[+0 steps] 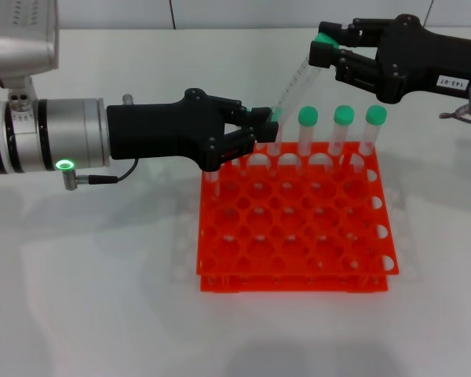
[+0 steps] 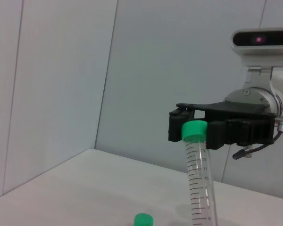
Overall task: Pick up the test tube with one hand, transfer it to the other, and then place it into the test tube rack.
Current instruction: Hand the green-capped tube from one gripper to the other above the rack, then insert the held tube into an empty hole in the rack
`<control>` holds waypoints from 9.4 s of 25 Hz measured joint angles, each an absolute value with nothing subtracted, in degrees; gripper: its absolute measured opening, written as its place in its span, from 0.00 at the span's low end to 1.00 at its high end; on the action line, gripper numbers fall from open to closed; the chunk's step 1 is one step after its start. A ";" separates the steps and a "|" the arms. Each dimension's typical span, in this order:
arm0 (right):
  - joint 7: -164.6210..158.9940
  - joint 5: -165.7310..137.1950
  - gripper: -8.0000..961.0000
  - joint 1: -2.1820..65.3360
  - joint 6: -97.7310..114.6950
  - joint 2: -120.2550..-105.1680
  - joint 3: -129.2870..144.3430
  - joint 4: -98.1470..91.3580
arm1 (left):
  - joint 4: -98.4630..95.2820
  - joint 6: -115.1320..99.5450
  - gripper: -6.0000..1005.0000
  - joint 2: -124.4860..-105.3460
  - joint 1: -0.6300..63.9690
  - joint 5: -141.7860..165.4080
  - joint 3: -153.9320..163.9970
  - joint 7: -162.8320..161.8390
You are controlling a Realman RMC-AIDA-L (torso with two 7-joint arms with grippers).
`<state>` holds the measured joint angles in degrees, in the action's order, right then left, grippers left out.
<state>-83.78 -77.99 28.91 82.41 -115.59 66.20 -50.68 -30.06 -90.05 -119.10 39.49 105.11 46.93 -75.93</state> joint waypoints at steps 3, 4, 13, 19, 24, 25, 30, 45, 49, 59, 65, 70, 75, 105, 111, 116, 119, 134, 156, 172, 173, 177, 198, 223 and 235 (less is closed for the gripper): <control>-83.91 -77.92 0.31 28.94 82.75 -115.53 66.19 -50.49 | -30.06 -90.09 0.18 -119.09 39.47 105.13 46.94 -75.92; -83.95 -77.92 0.31 28.95 82.84 -115.51 66.18 -50.48 | -30.05 -90.10 0.18 -119.09 39.45 105.13 46.94 -75.92; -84.00 -77.81 0.30 28.99 83.15 -115.48 66.17 -50.36 | -30.04 -90.11 0.18 -119.15 39.37 105.12 46.94 -75.92; -84.02 -77.75 0.30 29.01 83.55 -115.48 66.16 -50.36 | -29.76 -89.86 0.18 -119.18 39.25 104.58 47.05 -75.23; -84.02 -77.77 0.30 29.01 83.62 -115.49 66.18 -50.35 | -29.58 -89.56 0.18 -119.18 38.44 102.31 47.18 -74.70; -84.02 -77.77 0.30 29.01 83.62 -115.48 66.18 -50.35 | -29.58 -89.55 0.18 -119.18 38.42 102.26 47.22 -74.81; -84.03 -77.80 0.29 29.03 83.62 -115.40 66.18 -50.36 | -29.54 -89.59 0.17 -119.18 38.45 102.24 47.28 -74.89; -84.02 -77.83 0.28 29.09 83.58 -115.39 66.02 -50.36 | -29.92 -90.23 0.46 -119.18 38.55 100.92 47.26 -77.51; -84.02 -77.82 0.28 28.94 83.58 -115.39 65.80 -50.36 | -30.05 -91.36 0.60 -119.08 38.46 100.80 46.95 -78.32; -83.99 -77.78 0.28 28.55 83.33 -115.50 65.62 -50.36 | -41.13 -94.91 0.89 -118.92 33.32 100.59 46.86 -88.08; -83.76 -77.70 0.28 28.08 83.48 -115.44 65.55 -49.74 | -53.08 -96.63 0.89 -118.08 27.42 101.17 47.08 -98.49; -83.60 -77.40 0.28 27.47 83.47 -115.47 65.51 -49.20 | -60.16 -99.28 0.89 -116.39 23.04 102.65 46.83 -104.58; -83.55 -76.37 0.28 26.54 83.58 -115.46 65.49 -48.94 | -66.27 -103.19 0.89 -114.47 19.94 104.32 46.78 -109.17; -80.20 -66.24 0.28 29.00 70.95 -116.01 83.18 -48.12 | -69.49 -105.86 0.89 -114.89 19.61 125.15 47.22 -102.91; -79.44 -64.21 0.28 29.77 69.12 -116.02 85.27 -48.04 | -69.40 -105.81 0.89 -114.94 20.03 125.31 47.25 -102.17; -77.97 -62.90 0.28 29.85 67.30 -116.08 86.85 -47.79 | -69.33 -105.81 0.89 -115.06 20.88 125.39 47.29 -102.25; -76.96 -62.76 0.28 29.86 66.89 -116.15 87.21 -47.49 | -69.32 -105.81 0.89 -115.28 21.14 125.38 47.29 -102.67; -75.00 -61.24 0.28 30.02 63.68 -116.19 91.08 -46.65 | -67.17 -105.82 0.89 -116.99 22.57 127.39 47.47 -103.01; -74.41 -59.61 0.28 31.38 61.38 -116.19 93.23 -45.34 | -65.66 -104.21 0.89 -117.27 22.98 129.14 48.60 -101.74; -71.73 -57.46 0.28 32.10 59.90 -116.19 94.59 -42.86 | -65.65 -103.84 0.89 -117.42 23.06 129.15 48.60 -101.68; -71.71 -57.46 0.28 32.05 59.90 -116.19 94.54 -42.86 | -65.65 -103.82 0.89 -117.42 23.05 129.15 48.61 -101.68; -71.57 -57.46 0.28 31.80 59.90 -116.11 94.37 -42.47 | -65.65 -103.73 0.88 -117.42 23.13 129.14 48.61 -101.69; -70.83 -57.48 0.28 32.17 58.69 -116.19 94.66 -39.99 | -64.16 -103.71 0.88 -117.42 23.06 129.27 48.61 -100.30; -67.69 -56.64 0.28 32.35 58.53 -116.18 95.80 -38.43 | -64.16 -103.69 0.88 -117.42 23.11 129.55 48.70 -100.13; -67.67 -56.07 0.28 32.43 58.40 -116.19 96.83 -37.65 | -64.16 -103.62 0.88 -117.49 23.03 129.55 48.70 -100.08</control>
<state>-67.67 -56.07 32.43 58.40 -116.19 96.83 -37.65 -64.16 -103.62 -117.49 23.03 129.55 48.70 -100.08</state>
